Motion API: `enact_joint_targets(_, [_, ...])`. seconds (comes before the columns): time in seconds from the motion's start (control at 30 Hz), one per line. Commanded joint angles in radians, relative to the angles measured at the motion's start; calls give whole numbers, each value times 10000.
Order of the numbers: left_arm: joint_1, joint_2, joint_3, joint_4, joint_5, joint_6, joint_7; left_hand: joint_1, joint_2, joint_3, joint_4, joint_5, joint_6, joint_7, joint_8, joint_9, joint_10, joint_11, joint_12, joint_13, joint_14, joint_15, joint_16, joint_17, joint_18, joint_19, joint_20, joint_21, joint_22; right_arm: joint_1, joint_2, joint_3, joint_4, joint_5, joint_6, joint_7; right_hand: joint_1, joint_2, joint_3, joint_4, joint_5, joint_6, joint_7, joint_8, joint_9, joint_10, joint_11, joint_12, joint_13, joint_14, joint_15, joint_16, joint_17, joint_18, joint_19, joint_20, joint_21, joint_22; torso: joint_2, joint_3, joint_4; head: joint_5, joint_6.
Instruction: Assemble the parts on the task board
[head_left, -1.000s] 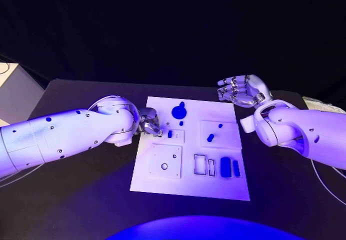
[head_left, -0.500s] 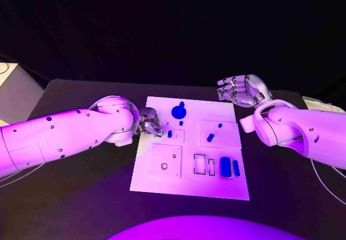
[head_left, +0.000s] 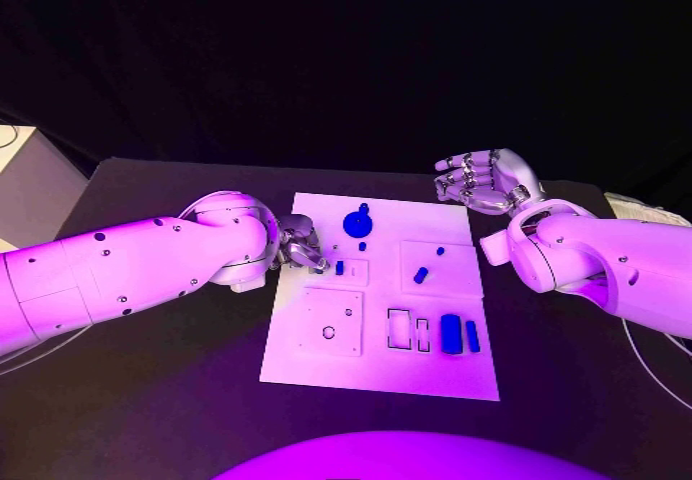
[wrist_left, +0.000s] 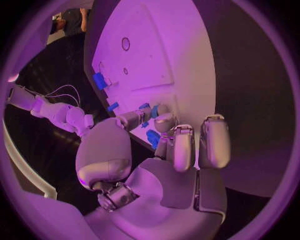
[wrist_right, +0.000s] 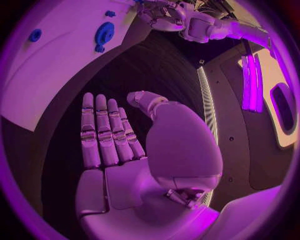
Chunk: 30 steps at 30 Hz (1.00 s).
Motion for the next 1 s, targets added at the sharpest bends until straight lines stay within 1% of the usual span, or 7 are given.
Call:
enact_joint_targets(0.03, [-33,37,-25,2,124,107,54,-87,-37,-199,59,-68,38,52,37,-22,-19,-32,63,-15,926,-72,33,2063,-158,43,-49,-10,499,-6,-5,2,27,-71,137,77,-11,63,-18,-52,69,9,120,-51,-9,32,13,-56,-7,17,17,-52,-9,40,46,12,5,-8,0,0,-1,-6,-5])
enact_joint_targets(0.27, [-33,30,-26,-31,63,187,51,-74,-88,-706,251,-70,58,58,34,-80,-40,-25,79,-30,927,-68,37,2070,-158,46,-49,-19,499,-6,-9,2,33,-71,137,80,-11,63,-18,-52,69,9,120,-51,-9,32,13,-56,-7,17,17,-52,-9,40,46,12,5,-8,-6,-6,-3,-12,-13])
enact_joint_targets(0.73, [-33,-9,-25,-74,3,259,47,-26,-94,-1306,524,-60,88,66,37,-146,-44,-17,114,-26,935,-63,54,2101,-165,69,-47,-6,528,-6,-31,1,40,-71,131,85,-11,63,-18,-52,69,9,120,-51,-9,32,13,-56,-7,17,17,-52,-9,40,46,12,5,-8,0,-10,6,-37,-26])
enact_joint_targets(0.9, [-33,-24,-25,-65,-7,264,50,-8,-101,-1685,715,-63,104,71,47,-178,-48,-14,128,-37,938,-62,61,2114,-167,76,-48,-5,536,-6,-33,1,40,-71,131,85,-22,56,-23,-61,68,11,126,-59,-11,36,18,-68,-7,15,20,-57,-23,39,44,15,4,-35,-4,-12,4,-42,-26])
enact_joint_targets(1.0, [-33,-37,-24,-57,-17,278,52,10,-104,-1794,760,-62,108,71,52,-185,-44,-13,139,-27,943,-62,70,2132,-171,87,-49,6,551,-6,-35,1,39,-71,131,85,-22,56,-23,-61,68,11,126,-59,-11,36,18,-68,-7,15,20,-57,-23,39,44,15,4,-35,-5,-11,1,-42,-29])
